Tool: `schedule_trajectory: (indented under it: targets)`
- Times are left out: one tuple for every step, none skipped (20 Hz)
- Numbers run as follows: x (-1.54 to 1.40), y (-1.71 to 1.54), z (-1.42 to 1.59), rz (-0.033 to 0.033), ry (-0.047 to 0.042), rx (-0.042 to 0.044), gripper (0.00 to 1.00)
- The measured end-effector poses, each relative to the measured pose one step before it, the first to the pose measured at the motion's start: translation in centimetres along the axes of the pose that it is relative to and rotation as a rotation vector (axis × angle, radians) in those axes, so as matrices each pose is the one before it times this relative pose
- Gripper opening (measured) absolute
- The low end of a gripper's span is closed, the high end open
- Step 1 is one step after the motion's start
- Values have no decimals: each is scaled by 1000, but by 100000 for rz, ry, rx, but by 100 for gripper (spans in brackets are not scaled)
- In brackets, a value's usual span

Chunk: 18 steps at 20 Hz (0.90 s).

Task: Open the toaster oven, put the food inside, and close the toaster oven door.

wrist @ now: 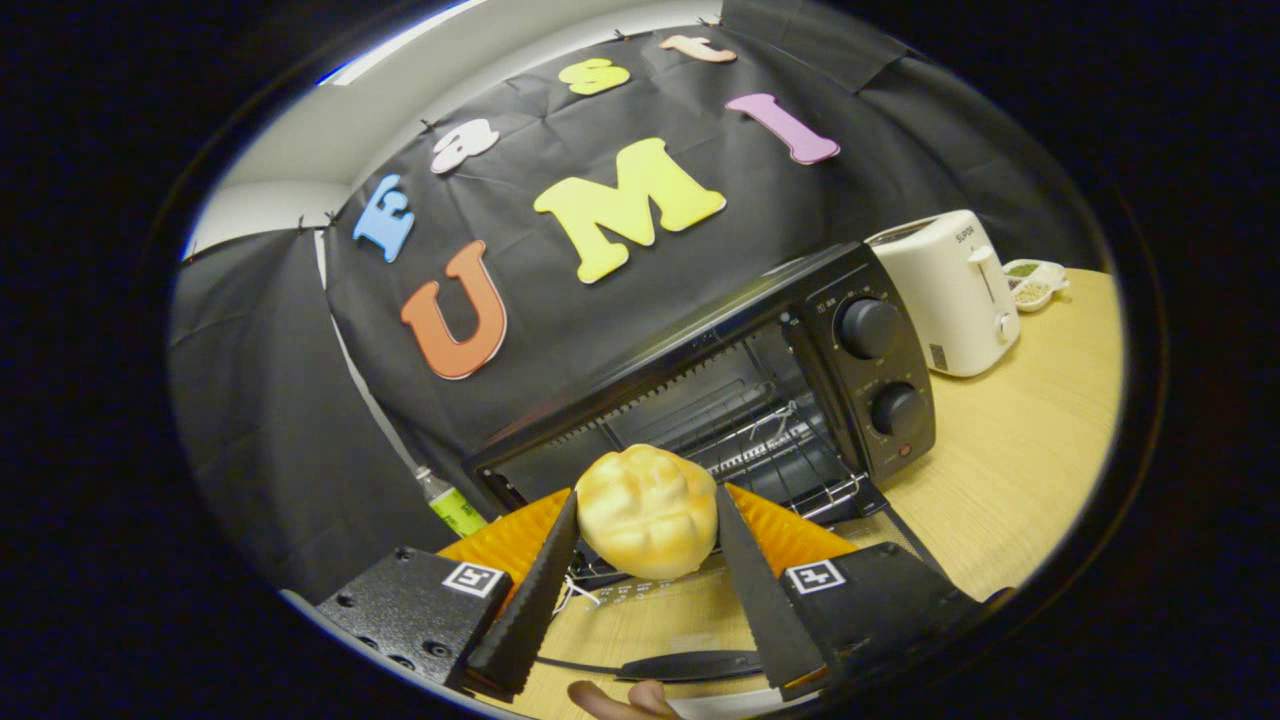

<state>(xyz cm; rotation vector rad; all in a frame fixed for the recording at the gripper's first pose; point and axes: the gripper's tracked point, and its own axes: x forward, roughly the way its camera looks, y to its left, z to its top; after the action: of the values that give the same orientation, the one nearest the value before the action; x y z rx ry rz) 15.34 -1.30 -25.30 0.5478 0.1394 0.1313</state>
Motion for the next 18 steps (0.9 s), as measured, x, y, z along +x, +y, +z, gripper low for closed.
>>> schedule_trajectory:
  targets:
    - [494,15,-35,-714,665,135,88]
    - [504,-285,48,-1741,398,-583,88]
    - [649,-219,146,-1093,442,-65,88]
    - [523,-8,161,-392,257,615,88]
    - [557,-146,402,-864,-593,817,89]
    - [678,-79,180,-933,1219,-702,89]
    - [703,-17,352,-671,215,-1642,89]
    - [733,-250,539,-1230,-218,-2136,89]
    - [869,-127,515,-577,-646,-1437,89]
    - [771,35,255,-240,-672,423,89]
    - [716,208,76,-14,964,2005,89]
    - [575,132,-119,-468,1267,1897,89]
    - [487,-33,-61,-1262,1396,701,89]
    - [246,295,92,-4,-53,472,89]
    - [128,149,-124,15,1594,-1725,91]
    - [-355,-82,-222,-240,-307,-431,93]
    - [-470,104,53,282,-564,760,100]
    - [-590,-45,96,-108,7,1538,100]
